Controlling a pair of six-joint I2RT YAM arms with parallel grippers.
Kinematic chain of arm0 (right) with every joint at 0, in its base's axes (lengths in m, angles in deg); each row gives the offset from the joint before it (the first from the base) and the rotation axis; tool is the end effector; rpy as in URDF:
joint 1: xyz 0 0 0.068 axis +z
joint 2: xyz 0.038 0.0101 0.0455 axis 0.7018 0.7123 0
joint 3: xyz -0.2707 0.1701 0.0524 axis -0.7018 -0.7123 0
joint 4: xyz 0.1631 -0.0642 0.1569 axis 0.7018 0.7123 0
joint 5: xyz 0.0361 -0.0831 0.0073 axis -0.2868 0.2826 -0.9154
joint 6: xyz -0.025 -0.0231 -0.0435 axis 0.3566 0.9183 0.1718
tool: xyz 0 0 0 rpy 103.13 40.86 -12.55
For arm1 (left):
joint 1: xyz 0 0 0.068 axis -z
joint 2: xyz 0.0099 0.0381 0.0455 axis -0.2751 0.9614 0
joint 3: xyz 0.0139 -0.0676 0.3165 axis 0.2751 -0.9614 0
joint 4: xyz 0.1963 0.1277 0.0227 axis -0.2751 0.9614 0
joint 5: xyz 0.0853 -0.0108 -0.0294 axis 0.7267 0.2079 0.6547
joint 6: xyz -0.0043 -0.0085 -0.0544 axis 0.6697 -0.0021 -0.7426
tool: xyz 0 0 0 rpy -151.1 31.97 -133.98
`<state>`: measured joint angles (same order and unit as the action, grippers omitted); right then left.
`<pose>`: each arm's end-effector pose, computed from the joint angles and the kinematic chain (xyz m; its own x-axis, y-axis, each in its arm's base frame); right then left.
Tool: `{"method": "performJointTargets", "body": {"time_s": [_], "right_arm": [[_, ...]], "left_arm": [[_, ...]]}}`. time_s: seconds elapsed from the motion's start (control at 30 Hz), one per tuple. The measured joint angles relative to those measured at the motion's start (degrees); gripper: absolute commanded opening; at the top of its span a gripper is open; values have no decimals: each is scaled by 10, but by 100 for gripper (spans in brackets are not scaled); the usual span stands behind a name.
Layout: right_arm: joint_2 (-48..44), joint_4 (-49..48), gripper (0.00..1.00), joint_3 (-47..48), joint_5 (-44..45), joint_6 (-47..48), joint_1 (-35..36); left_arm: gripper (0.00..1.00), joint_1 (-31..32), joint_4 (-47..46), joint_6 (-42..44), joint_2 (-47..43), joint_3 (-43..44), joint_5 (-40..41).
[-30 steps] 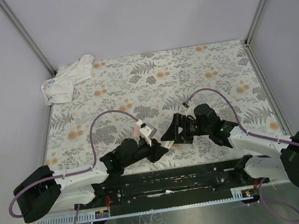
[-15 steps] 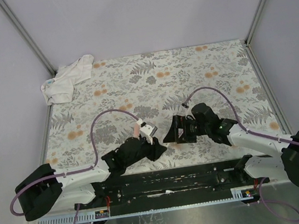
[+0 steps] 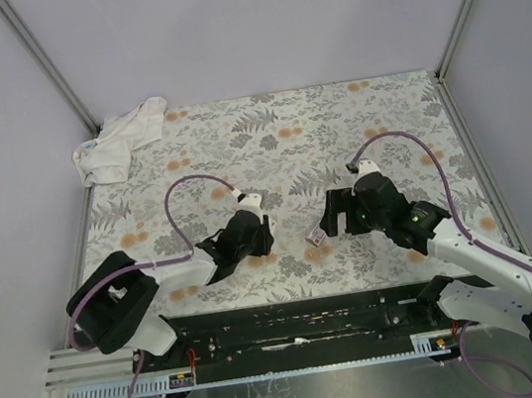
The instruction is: Load the staples into the stapler
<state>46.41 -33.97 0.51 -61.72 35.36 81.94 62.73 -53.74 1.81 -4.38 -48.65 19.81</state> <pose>0.1270 0.0944 0.3042 -0.7067 0.1760 -0.6853 -0.2061 0.8754 0.4374 0.1771 -0.1797 0.2178 -0.6566 0.1163 -0.7452 0.4056 0.8875 -0.2188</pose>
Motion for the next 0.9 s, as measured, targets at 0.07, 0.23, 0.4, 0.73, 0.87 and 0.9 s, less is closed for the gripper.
{"method": "performJointTargets", "body": {"time_s": [0.07, 0.23, 0.4, 0.73, 0.87, 0.9], "right_arm": [[-1, 7, 99, -2, 12, 5, 0], [-2, 10, 99, -18, 24, 11, -1], [0, 12, 99, -22, 35, 26, -1], [59, -13, 99, 2, 24, 95, -64], [100, -67, 99, 23, -21, 123, -200], [106, -80, 99, 25, -28, 125, -229]], "left_arm": [[8, -3, 10, -1, 15, 14, 8], [65, -3, 19, -8, 28, 20, 17], [80, -3, 13, -16, 24, 21, 11], [88, -74, 72, 3, -29, 89, -63], [88, -209, 60, 1, -65, 118, -89], [89, -245, 58, -2, -75, 117, -92]]}}
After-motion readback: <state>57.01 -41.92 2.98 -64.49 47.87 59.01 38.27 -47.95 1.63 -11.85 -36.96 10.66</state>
